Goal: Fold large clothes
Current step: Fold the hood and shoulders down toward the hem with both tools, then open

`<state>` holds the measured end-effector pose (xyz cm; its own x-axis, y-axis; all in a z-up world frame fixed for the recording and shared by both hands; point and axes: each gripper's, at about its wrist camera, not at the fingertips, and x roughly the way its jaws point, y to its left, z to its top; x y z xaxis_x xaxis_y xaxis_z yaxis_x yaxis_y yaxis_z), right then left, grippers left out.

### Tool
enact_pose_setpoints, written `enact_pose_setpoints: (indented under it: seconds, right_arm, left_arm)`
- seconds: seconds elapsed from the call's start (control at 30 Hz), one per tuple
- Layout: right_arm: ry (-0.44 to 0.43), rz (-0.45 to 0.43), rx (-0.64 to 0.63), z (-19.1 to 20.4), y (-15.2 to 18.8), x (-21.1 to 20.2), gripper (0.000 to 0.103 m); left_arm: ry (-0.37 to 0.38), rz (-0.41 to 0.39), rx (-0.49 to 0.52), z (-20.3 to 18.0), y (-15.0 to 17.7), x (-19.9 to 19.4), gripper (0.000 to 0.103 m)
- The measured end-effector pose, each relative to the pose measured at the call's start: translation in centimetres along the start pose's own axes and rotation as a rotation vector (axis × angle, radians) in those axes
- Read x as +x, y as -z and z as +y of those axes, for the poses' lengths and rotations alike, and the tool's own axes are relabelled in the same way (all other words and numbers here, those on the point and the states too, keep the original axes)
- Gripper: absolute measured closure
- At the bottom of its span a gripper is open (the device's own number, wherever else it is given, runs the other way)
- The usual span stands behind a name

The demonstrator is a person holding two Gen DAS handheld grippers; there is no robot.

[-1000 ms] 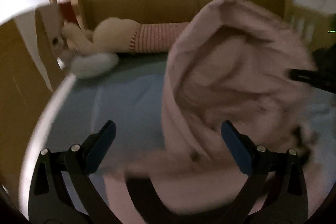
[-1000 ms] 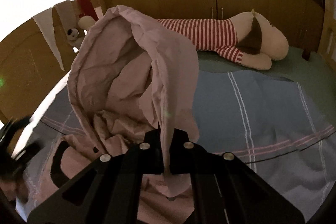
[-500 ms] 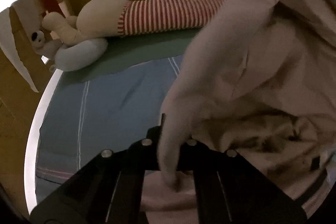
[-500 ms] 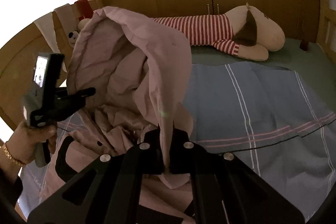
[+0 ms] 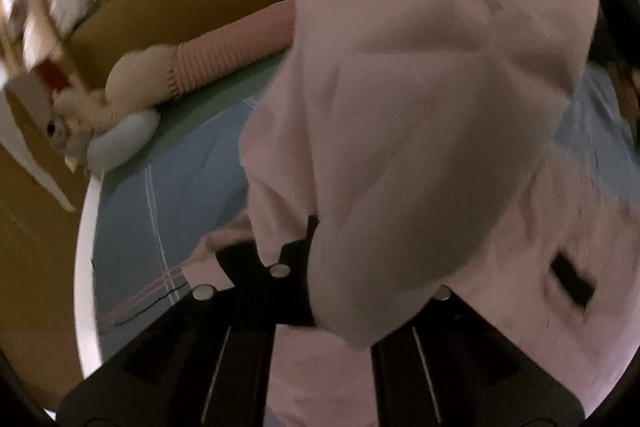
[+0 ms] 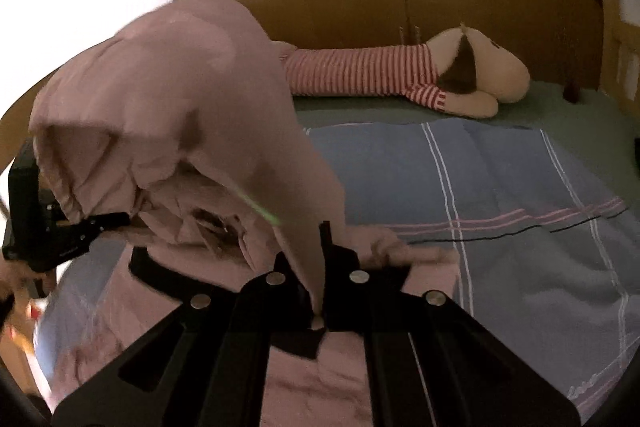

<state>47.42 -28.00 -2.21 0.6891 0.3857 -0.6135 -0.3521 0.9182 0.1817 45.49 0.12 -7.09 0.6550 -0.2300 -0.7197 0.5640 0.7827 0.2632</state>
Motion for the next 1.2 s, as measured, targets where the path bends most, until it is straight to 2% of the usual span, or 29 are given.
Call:
enact_pose_setpoints:
  seconds: [0.13,0.3,0.4,0.47,0.53,0.57,0.6,0.67,0.7,0.73,0.8,0.83,0.9,1.0,1.1,1.2]
  right_arm:
    - [-0.008,0.015,-0.208,1.9,3.9,-2.6,0.1]
    - [0.086,0.073,-0.48,5.2,9.9,-2.9,0.1]
    - [0.127,0.116,-0.562,6.7,13.1,-1.8,0.099]
    - [0.154,0.116,-0.582,7.3,14.4,-1.0,0.099]
    - [0.193,0.084,-0.552,7.4,14.3,-0.7,0.097]
    - [0.204,0.072,-0.54,7.0,14.1,-0.7,0.095]
    - [0.221,0.055,-0.522,6.8,13.7,-1.0,0.088]
    - [0.233,0.042,-0.502,6.6,13.3,-1.8,0.075]
    - [0.241,0.03,-0.496,6.5,13.2,-2.2,0.061]
    - [0.234,-0.007,-0.487,6.4,13.2,-3.2,0.036]
    - [0.258,-0.068,-0.467,6.4,13.5,-5.0,0.01]
    - [0.25,-0.073,-0.445,6.1,13.6,-5.8,0.007]
    - [0.213,-0.099,-0.369,5.5,13.6,-7.7,0.007]
    - [0.146,-0.141,-0.246,4.8,13.2,-10.1,0.007]
    - [0.097,-0.197,-0.104,4.7,10.6,-11.3,0.007]
    - [0.05,-0.191,-0.005,5.8,8.0,-10.4,0.007]
  left_arm:
    - [0.041,0.023,0.015,-1.1,4.2,-0.6,0.099]
    - [0.083,0.039,-0.02,-1.3,7.9,0.3,0.097]
    - [0.031,0.021,-0.064,-1.7,9.2,0.9,0.093]
    - [-0.02,-0.022,-0.091,-2.1,9.2,0.3,0.088]
    - [-0.079,-0.061,-0.105,-2.3,9.1,-0.8,0.071]
    - [-0.108,-0.072,-0.115,-2.3,9.2,-1.4,0.032]
    - [-0.119,-0.082,-0.125,-2.4,9.2,-2.2,0.003]
    - [-0.104,-0.115,-0.127,-2.0,9.6,-3.4,0.002]
    - [-0.102,-0.096,-0.119,-2.1,9.6,-3.5,0.002]
    - [-0.096,-0.067,-0.12,-2.0,9.9,-3.6,0.002]
    - [-0.073,-0.085,-0.146,-2.1,10.9,-5.3,0.002]
    - [-0.044,-0.115,-0.172,-2.2,11.4,-6.6,0.002]
    - [-0.004,-0.169,-0.212,-2.2,12.0,-8.5,0.002]
    - [0.03,-0.26,-0.275,-2.6,11.0,-11.4,0.002]
    - [0.047,-0.302,-0.334,-3.2,7.0,-12.7,0.002]
    - [0.005,-0.321,-0.371,-3.0,1.5,-11.5,0.002]
